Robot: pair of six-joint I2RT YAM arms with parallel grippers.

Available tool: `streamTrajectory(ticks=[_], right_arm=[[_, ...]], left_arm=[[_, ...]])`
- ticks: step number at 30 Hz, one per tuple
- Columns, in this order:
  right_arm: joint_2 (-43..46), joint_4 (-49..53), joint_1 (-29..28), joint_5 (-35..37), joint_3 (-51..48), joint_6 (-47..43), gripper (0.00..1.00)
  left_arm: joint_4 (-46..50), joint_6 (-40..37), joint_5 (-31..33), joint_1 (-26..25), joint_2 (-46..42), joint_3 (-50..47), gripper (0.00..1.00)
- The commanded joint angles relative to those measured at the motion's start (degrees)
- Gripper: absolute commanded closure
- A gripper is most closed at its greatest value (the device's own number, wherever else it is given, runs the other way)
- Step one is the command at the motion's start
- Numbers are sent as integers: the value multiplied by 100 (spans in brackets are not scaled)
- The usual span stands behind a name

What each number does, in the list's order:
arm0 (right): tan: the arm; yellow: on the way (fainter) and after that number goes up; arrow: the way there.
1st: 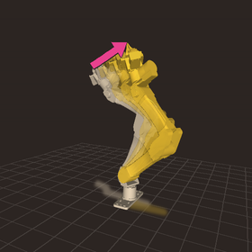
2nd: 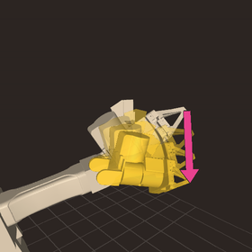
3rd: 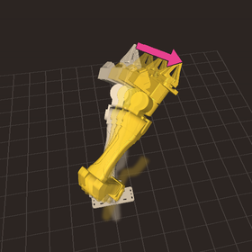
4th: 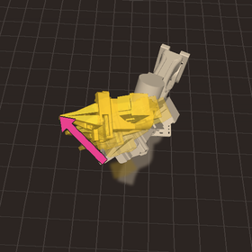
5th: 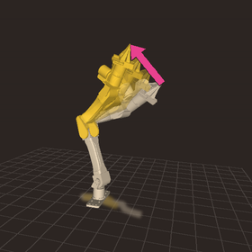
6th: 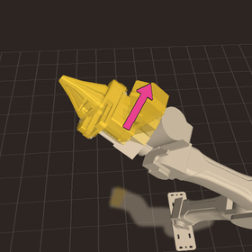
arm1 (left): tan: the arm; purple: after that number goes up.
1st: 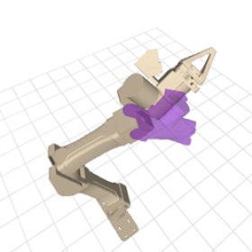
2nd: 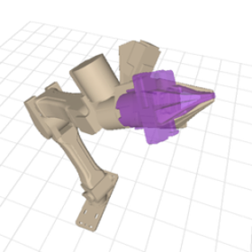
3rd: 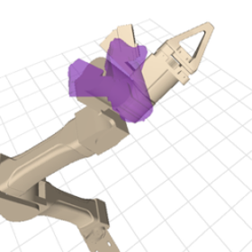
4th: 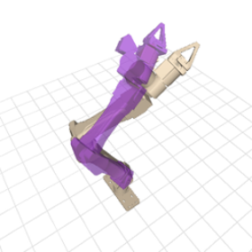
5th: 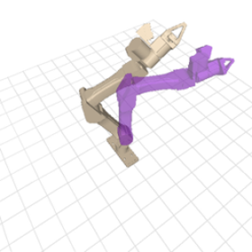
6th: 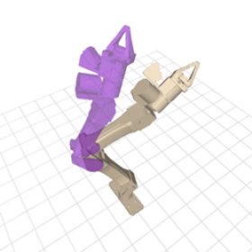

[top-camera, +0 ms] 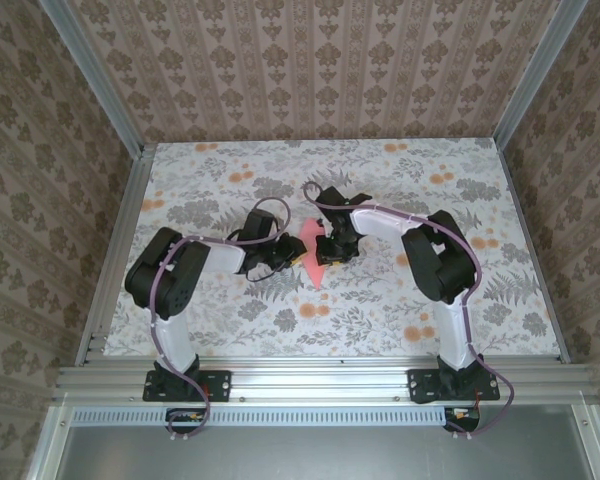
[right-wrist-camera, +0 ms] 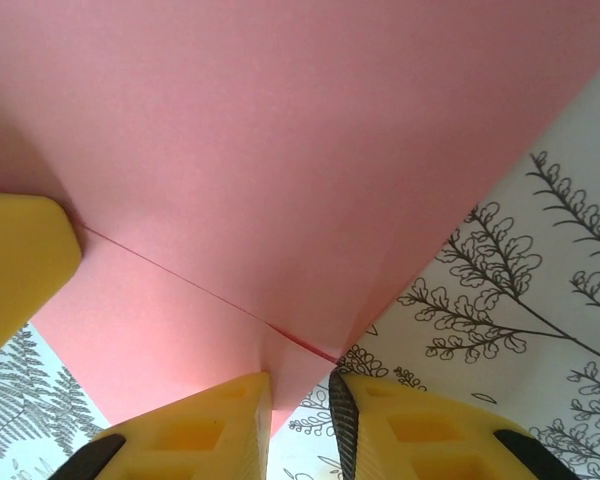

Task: Fold a paper plane with a square sheet of paper (pick it up from the middle)
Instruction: Fold the wing for the fifth time at the center of the table.

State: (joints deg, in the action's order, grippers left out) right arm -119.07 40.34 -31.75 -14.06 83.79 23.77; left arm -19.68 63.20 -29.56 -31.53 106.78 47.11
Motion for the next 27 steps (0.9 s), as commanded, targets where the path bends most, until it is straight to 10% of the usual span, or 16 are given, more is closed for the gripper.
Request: streamTrajectory(ticks=[1, 11, 27], right_arm=[[6, -214, 45, -248, -288, 141, 74], [1422, -1260, 355, -773, -972, 398, 70], [568, -1482, 357, -1361, -1014, 493, 83]], left_arm=[[-120, -198, 80, -64, -42, -127, 86], [861, -908, 639, -236, -557, 58, 93], [1689, -1345, 1203, -512, -710, 464, 93]])
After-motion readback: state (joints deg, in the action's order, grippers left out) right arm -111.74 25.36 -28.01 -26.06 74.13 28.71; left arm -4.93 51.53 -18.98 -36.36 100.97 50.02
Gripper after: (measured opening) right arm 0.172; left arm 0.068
